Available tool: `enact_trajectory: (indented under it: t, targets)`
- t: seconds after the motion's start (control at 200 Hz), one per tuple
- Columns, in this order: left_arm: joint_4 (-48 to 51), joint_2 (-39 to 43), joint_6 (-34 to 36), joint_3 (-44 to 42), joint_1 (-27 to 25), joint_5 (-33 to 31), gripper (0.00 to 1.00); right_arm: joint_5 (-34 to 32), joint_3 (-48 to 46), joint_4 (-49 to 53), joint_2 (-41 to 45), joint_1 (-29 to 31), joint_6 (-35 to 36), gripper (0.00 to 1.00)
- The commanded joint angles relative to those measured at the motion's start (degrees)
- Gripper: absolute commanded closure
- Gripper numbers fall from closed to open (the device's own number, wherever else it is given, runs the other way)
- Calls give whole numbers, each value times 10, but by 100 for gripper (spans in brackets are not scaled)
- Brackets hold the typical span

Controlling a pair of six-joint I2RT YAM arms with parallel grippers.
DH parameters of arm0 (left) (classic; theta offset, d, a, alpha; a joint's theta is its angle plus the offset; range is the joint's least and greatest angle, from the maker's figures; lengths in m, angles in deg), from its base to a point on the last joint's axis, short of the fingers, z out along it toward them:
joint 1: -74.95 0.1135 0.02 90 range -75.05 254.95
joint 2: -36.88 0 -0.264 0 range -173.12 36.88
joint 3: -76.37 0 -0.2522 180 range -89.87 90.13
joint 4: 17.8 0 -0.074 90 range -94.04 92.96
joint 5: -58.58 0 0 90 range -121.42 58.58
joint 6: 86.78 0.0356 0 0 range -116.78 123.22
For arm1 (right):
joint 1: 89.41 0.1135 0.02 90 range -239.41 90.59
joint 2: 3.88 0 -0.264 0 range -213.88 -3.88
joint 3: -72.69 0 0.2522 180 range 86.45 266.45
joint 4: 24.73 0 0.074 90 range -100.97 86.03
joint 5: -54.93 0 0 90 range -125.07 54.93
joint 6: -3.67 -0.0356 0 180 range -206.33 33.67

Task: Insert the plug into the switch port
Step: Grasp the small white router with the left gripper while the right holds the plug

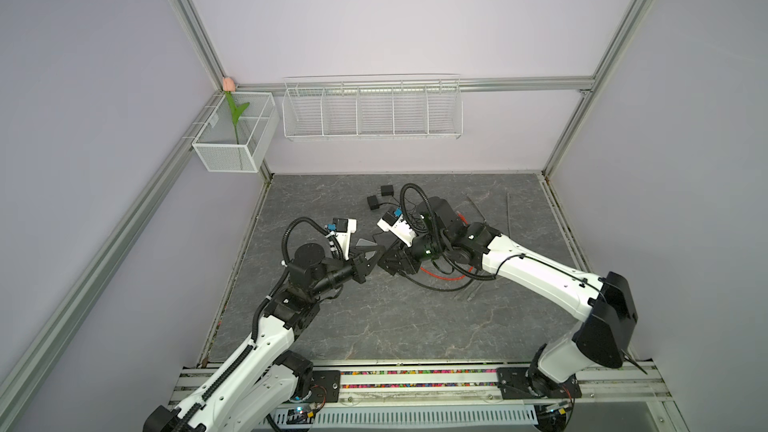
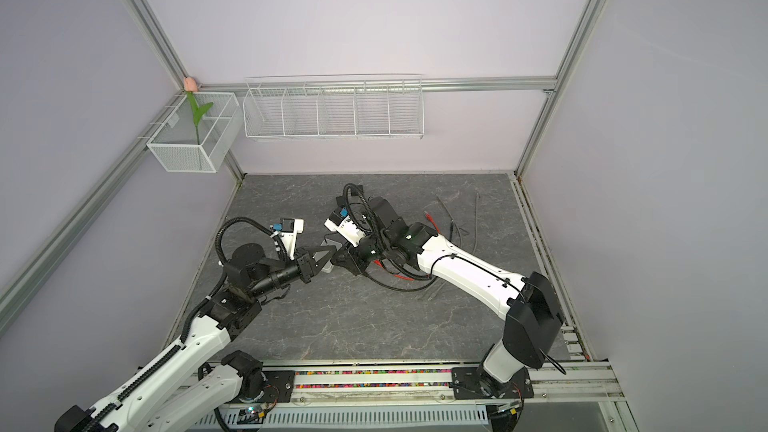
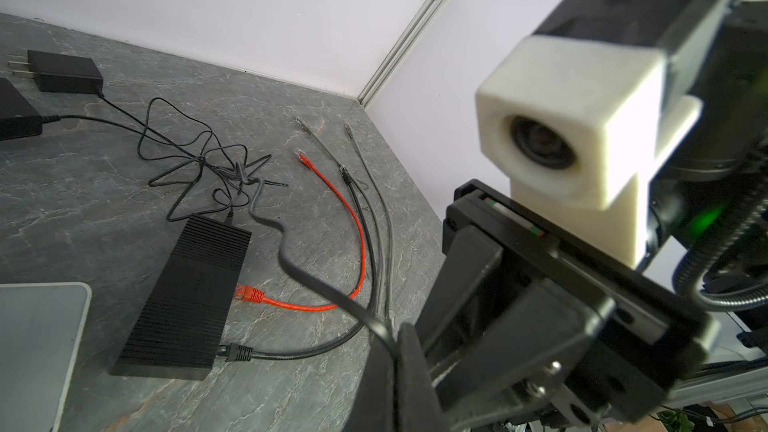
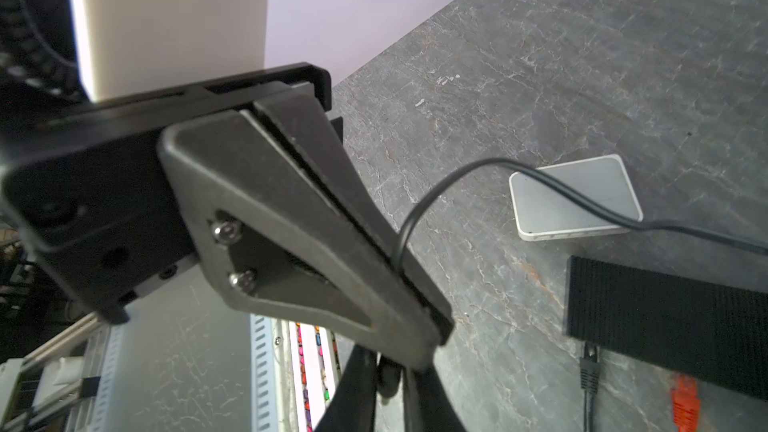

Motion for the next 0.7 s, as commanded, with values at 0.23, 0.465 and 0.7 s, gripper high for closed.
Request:
enact_trajectory:
  t: [0.23,0.465,0.7]
  targets:
    - [56,24,15,16,-1,-32,54,-37,-1,-12,12,3,-2,93]
    - [200,2,60,48,14,-181,40,-135,-47,-23,67,-48,-49,93]
    - [221,-142,96,72,58,-293,36,-246,-109,-13,130,-106,-105,93]
